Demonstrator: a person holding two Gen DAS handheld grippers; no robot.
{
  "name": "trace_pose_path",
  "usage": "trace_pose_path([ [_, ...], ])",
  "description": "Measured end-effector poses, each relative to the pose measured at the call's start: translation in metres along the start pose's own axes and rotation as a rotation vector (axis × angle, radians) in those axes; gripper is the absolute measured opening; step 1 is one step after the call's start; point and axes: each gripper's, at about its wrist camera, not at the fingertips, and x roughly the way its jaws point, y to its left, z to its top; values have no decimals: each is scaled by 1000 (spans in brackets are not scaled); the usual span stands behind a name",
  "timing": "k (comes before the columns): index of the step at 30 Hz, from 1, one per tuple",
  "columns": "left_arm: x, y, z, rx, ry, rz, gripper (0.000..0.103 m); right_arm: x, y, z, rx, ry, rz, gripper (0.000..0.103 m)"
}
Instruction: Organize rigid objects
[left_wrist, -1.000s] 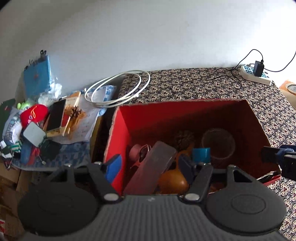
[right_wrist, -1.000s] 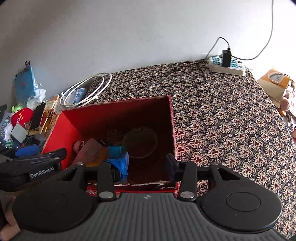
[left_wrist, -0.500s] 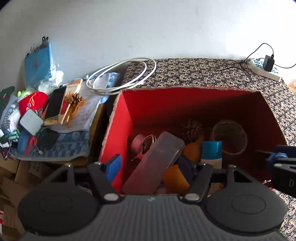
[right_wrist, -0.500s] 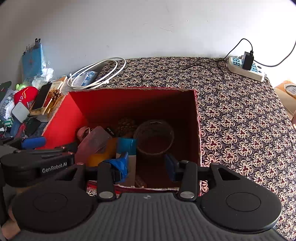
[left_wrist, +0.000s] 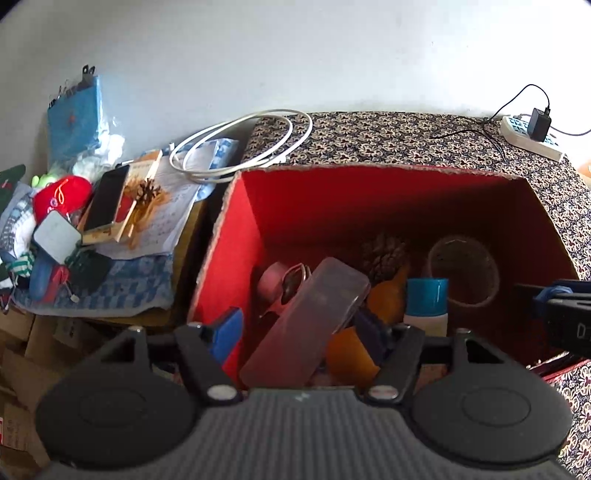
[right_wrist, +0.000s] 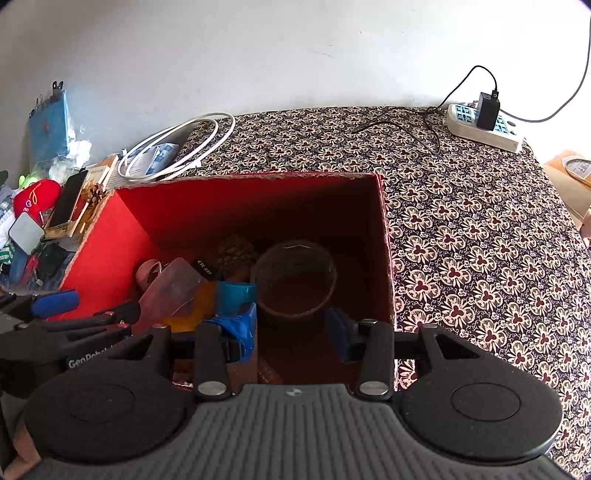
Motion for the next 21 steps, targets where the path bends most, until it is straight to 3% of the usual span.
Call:
trace_pose_path([
  [21,9,-3,-3,20,-7,1,68,11,-9,-3,34,10,-31,28],
])
